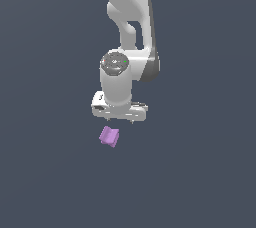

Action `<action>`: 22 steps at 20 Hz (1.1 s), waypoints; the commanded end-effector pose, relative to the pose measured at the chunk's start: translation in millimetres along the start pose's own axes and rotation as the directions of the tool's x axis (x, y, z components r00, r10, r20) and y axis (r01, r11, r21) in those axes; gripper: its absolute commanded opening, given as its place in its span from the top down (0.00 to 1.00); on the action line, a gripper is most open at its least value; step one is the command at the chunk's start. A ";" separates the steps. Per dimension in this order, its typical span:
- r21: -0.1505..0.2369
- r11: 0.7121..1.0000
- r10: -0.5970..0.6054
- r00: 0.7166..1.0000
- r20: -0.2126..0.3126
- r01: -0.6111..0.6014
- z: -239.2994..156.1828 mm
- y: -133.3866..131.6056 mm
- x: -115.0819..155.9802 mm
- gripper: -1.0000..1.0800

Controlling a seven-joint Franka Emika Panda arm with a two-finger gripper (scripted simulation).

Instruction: Pick up the object and move it to a goal position.

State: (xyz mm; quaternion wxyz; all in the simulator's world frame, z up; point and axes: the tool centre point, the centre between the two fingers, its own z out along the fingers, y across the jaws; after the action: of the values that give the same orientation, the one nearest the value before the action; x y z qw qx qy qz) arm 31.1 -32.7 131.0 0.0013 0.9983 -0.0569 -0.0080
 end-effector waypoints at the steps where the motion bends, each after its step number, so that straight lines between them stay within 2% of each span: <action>1: 0.003 0.998 0.063 0.998 -0.004 -0.063 11.4 13.7 11.8 0.04; 10: 0.006 0.981 0.196 0.981 -0.014 -0.196 37.2 44.0 34.9 0.04; 17: 0.006 0.979 0.205 0.979 -0.013 -0.205 41.0 46.6 36.0 0.04; 22: 0.006 0.978 0.207 0.978 -0.014 -0.207 58.1 46.9 36.1 0.04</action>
State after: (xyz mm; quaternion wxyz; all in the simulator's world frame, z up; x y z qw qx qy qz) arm 61.3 -83.4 79.4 0.0000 0.9871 -0.1601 0.0002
